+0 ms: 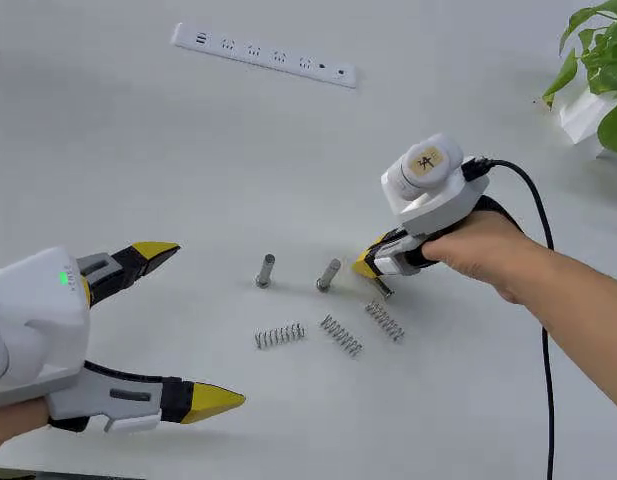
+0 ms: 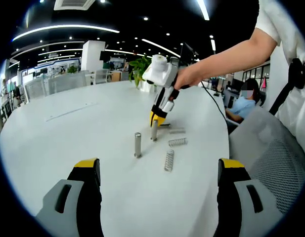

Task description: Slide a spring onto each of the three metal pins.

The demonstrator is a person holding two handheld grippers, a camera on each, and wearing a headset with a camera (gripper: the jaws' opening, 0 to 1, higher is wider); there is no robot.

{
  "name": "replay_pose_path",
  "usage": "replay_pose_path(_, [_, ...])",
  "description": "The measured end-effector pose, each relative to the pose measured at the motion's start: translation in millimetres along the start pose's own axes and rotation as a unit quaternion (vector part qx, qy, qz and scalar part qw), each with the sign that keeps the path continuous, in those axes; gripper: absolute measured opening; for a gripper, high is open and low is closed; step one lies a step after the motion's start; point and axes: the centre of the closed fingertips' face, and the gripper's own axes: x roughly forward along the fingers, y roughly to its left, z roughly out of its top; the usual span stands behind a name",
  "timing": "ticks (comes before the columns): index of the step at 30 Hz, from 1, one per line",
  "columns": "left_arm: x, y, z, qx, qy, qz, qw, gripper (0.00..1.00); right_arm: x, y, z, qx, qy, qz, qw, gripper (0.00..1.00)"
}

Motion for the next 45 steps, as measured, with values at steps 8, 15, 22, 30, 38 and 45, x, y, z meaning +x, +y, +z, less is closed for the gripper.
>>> replay_pose_path(8, [-0.7,0.1,0.7,0.0,0.0,0.0,1.0,0.98,1.3,-1.0,-1.1,-0.011,0.005,0.004,0.9999,0.06])
replay_pose_path(15, [-0.4,-1.3,0.4,0.0,0.001,-0.002,1.0,0.98,3.5,-6.5,0.5,-0.012,0.009,0.003,0.9999,0.06])
replay_pose_path(22, [-0.4,-2.0,0.3,-0.001,0.002,-0.003,1.0,0.98,5.3,-9.1,0.0,-0.015,0.01,0.0,0.9998,0.05])
replay_pose_path(30, [-1.0,-2.3,0.8,0.0,0.002,-0.004,1.0,0.98,4.5,-8.5,-2.4,-0.014,0.007,-0.002,0.9999,0.04])
replay_pose_path(38, [-0.4,-3.5,0.9,0.002,0.003,-0.007,1.0,0.98,-6.9,-5.5,0.0,-0.011,-0.009,-0.01,0.9998,0.04])
replay_pose_path(45, [0.3,-4.5,2.1,0.003,0.001,-0.009,1.0,0.98,-17.7,-3.4,-1.8,-0.006,-0.021,-0.015,0.9997,0.04])
